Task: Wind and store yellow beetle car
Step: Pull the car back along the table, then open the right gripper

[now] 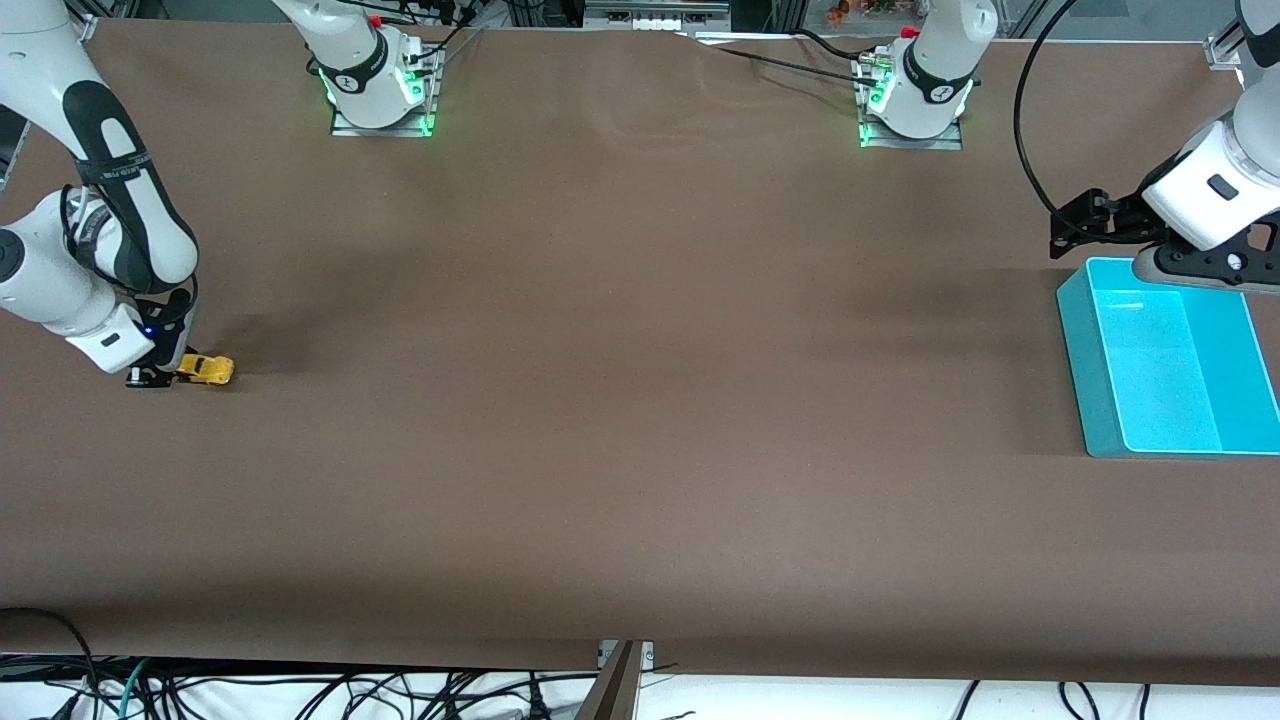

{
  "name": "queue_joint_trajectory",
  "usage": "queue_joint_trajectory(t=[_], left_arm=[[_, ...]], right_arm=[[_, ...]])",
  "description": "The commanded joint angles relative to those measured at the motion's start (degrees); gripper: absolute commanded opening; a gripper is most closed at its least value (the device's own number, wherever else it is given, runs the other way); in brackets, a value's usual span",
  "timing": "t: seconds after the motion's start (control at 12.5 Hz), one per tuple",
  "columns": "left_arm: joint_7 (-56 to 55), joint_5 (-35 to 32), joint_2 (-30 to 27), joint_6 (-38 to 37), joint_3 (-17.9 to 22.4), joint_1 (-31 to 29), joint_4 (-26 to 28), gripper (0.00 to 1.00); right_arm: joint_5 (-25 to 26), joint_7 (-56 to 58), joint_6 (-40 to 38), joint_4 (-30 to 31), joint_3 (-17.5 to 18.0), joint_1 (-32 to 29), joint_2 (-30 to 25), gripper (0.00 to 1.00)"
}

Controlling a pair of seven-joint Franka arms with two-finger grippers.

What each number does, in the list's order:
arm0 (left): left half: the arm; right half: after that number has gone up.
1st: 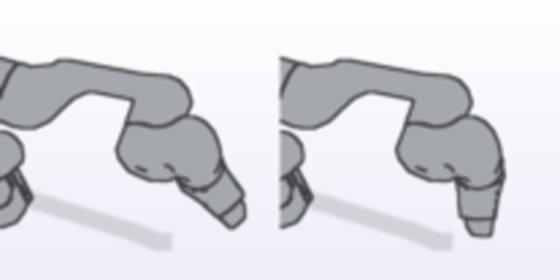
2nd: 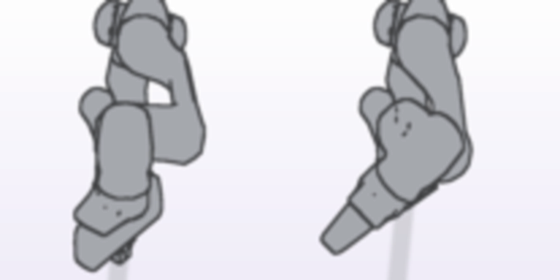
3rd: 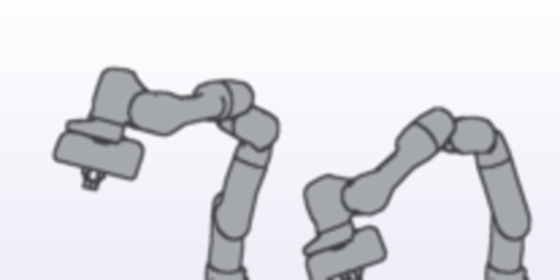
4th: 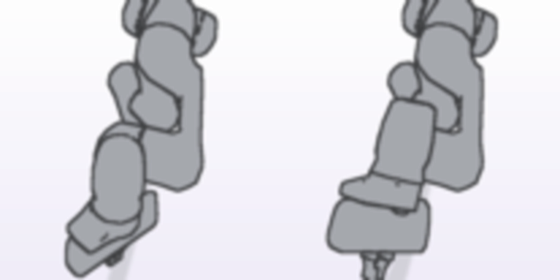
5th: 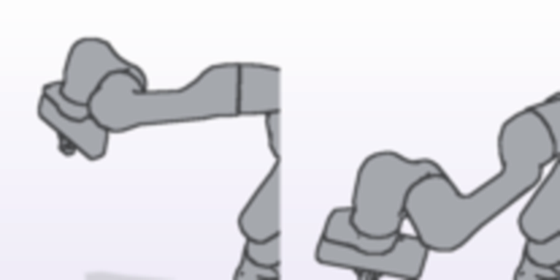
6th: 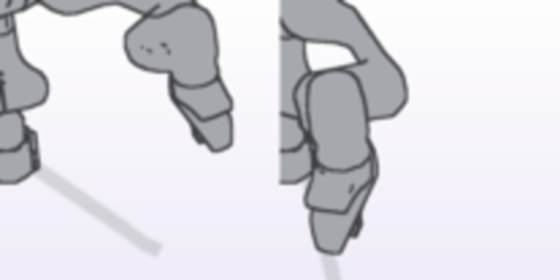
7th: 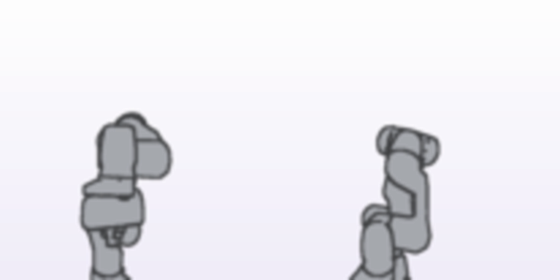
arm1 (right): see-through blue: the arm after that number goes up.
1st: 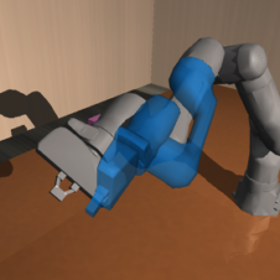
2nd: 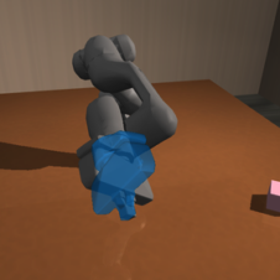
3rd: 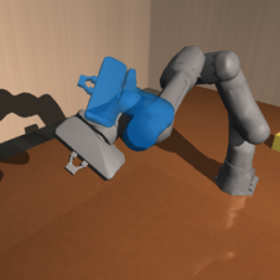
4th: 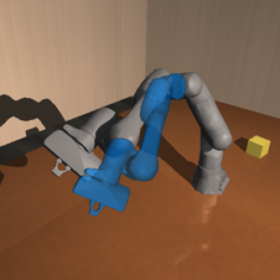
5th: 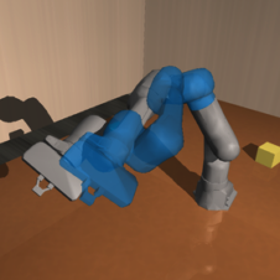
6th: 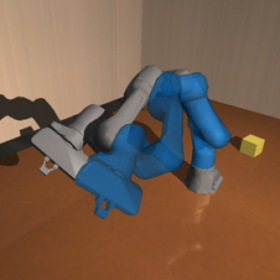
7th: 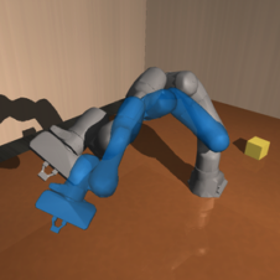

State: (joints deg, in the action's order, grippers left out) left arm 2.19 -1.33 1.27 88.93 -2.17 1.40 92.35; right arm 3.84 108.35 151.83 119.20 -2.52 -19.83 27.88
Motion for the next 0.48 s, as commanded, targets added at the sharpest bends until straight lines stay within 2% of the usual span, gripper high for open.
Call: queue_joint_trajectory(t=[0.0,0.08,0.4], left_arm=[[-0.7,1.24,0.57,-0.86,-0.12,-0.17,-1.47,1.0],[-0.7,1.24,0.57,-0.86,-0.03,-0.17,-1.47,1.0],[-0.7,1.24,0.57,-0.86,-0.12,-0.17,-1.47,1.0]], right_arm=[[-0.67,1.07,2.42,-2.48,0.77,-1.35,5.96,0.37],[-1.54,0.99,2.24,-2.66,1.81,-1.35,5.7,0.99],[-2.43,0.81,-0.65,-5.02,3.14,-1.17,4.64,1.0]])
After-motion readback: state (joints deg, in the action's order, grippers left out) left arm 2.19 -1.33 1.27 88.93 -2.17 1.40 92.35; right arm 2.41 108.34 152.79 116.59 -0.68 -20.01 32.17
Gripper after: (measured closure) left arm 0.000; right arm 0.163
